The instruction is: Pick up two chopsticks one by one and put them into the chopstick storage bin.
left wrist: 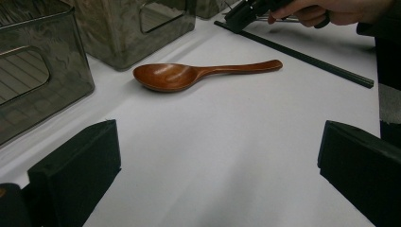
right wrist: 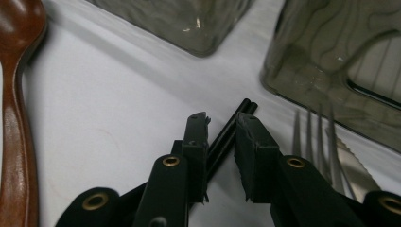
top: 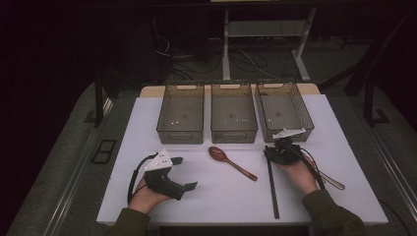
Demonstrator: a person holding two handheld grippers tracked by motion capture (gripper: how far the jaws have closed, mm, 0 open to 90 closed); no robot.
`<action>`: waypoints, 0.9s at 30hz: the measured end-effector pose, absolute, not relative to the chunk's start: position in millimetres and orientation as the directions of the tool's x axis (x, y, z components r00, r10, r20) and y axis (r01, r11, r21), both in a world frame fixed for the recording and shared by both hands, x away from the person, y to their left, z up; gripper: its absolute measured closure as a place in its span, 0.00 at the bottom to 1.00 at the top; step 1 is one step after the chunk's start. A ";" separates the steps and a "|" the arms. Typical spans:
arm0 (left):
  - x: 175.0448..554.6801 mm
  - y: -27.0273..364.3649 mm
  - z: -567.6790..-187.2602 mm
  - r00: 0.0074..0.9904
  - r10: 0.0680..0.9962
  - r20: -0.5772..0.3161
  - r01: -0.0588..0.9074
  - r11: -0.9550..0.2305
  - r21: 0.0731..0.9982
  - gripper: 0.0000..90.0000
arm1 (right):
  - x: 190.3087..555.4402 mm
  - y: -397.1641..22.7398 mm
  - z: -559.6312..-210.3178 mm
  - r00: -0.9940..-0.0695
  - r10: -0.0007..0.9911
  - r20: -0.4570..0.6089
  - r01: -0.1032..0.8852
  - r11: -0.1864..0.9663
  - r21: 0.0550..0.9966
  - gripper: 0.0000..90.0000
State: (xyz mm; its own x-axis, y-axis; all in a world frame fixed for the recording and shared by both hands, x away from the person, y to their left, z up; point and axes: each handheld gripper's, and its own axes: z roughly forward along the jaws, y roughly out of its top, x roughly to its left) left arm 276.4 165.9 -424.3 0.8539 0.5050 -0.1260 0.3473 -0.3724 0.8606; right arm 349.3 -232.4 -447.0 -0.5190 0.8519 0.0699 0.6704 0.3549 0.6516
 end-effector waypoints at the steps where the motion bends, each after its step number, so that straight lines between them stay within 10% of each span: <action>1: 276.5 166.0 -424.3 0.854 0.505 -0.126 0.347 -0.372 0.861 0.00 | 349.6 -230.7 -447.0 -0.526 0.848 0.067 0.666 0.362 0.652 0.81; 27: 276.0 166.4 -423.8 0.859 0.496 -0.127 0.344 -0.377 0.860 0.00 | 352.1 -185.7 -446.6 -0.631 0.775 0.038 0.599 0.456 0.659 0.77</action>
State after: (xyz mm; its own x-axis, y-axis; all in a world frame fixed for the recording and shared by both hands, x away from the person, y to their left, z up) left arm 276.0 166.4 -423.8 0.8592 0.4958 -0.1265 0.3443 -0.3773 0.8597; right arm 352.1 -185.7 -446.6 -0.6314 0.7745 0.0379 0.5987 0.4559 0.6585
